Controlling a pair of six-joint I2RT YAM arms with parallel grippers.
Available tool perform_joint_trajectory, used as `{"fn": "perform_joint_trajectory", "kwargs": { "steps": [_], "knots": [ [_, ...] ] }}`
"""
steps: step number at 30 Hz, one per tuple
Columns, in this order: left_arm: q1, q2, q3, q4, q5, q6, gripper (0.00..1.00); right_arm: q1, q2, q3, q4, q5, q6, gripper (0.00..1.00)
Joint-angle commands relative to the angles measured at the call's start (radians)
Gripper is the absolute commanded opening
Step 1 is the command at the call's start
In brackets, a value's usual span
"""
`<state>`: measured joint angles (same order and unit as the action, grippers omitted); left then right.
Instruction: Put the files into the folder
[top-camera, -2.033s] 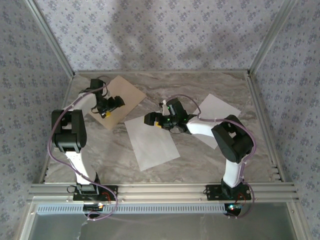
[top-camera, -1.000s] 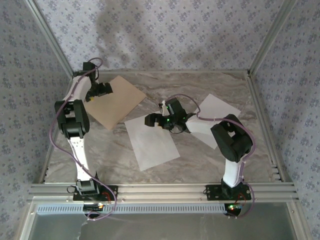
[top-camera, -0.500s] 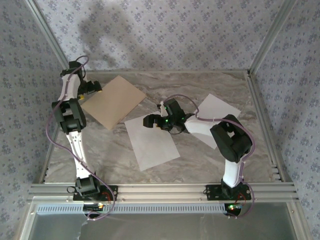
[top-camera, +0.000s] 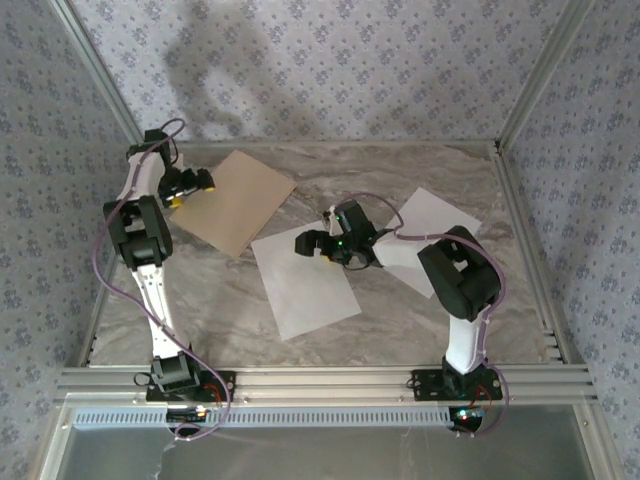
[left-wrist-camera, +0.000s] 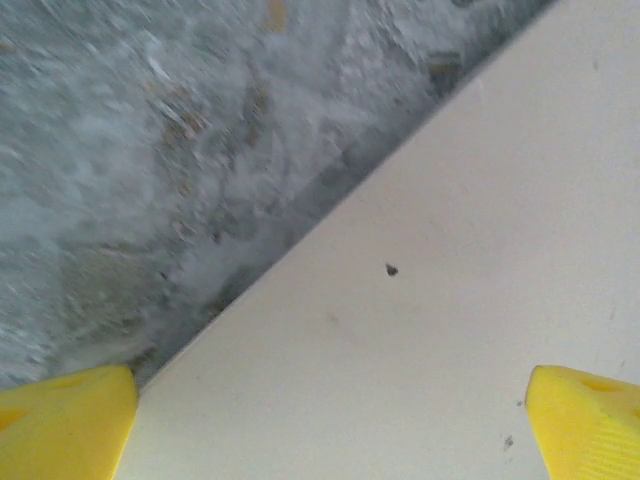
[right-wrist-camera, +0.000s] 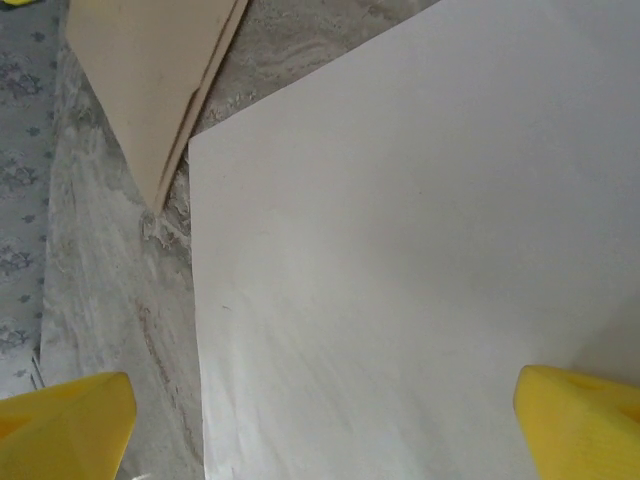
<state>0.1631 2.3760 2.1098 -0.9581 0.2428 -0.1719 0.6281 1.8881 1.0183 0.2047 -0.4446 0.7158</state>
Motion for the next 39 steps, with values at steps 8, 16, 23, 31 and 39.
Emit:
{"fn": "perform_joint_trajectory", "kwargs": {
  "steps": [8,16,23,31,39],
  "knots": [
    [-0.094,-0.119,-0.208,0.016,0.053,0.002,1.00,-0.074,-0.085,-0.147,-0.045,0.080,-0.020,1.00],
    [-0.177,-0.274,-0.400,0.082,-0.022,-0.010,1.00,-0.135,-0.217,-0.200,-0.135,0.136,-0.078,1.00],
    [-0.294,-0.401,-0.521,0.129,-0.276,0.004,1.00,-0.156,-0.241,-0.131,-0.173,0.100,-0.078,1.00],
    [-0.236,-0.409,-0.523,0.194,-0.161,-0.091,1.00,-0.119,-0.059,0.125,-0.155,-0.026,-0.011,0.97],
    [-0.130,-0.309,-0.439,0.246,0.012,-0.148,1.00,-0.085,0.208,0.459,-0.177,-0.058,0.029,0.85]
  ]
}}
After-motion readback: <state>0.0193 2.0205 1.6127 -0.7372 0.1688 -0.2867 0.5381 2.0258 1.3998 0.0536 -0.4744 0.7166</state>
